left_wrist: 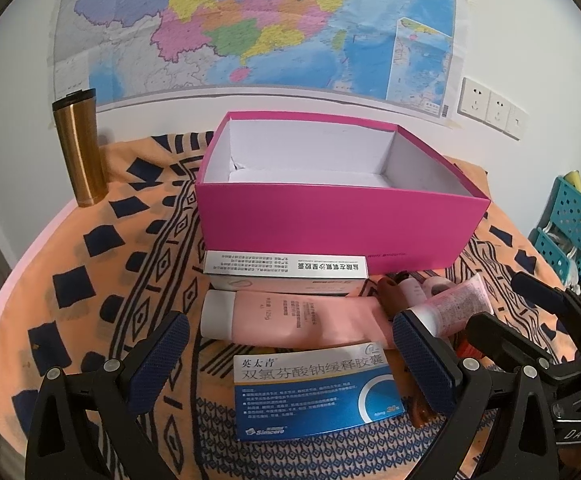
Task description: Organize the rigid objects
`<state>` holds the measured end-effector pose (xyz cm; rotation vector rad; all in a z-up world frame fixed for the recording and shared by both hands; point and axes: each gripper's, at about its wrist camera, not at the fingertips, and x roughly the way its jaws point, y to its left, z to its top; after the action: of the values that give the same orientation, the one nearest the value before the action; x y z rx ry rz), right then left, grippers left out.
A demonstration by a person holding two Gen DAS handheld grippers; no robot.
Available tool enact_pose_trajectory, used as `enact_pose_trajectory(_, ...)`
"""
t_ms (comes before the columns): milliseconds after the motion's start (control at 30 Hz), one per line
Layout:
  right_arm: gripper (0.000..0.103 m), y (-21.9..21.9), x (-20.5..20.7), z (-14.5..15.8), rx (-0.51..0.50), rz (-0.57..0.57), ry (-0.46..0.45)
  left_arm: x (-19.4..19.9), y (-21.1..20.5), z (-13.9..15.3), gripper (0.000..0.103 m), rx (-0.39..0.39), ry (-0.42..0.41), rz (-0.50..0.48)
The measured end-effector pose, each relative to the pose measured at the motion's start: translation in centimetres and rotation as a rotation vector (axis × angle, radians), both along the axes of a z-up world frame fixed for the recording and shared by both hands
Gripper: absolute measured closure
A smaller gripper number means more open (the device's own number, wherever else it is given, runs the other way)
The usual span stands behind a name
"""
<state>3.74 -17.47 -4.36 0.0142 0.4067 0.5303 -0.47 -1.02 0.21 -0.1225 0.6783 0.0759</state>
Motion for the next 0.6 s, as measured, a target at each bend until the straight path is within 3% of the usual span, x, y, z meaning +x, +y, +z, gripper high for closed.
enact_pose_trajectory(600, 0.001, -1.2, -0.1, -0.5, 0.013, -0.002, 0.034, -0.4, -0.7, -0.4, 0.0, -0.012, -0.005, -0.045)
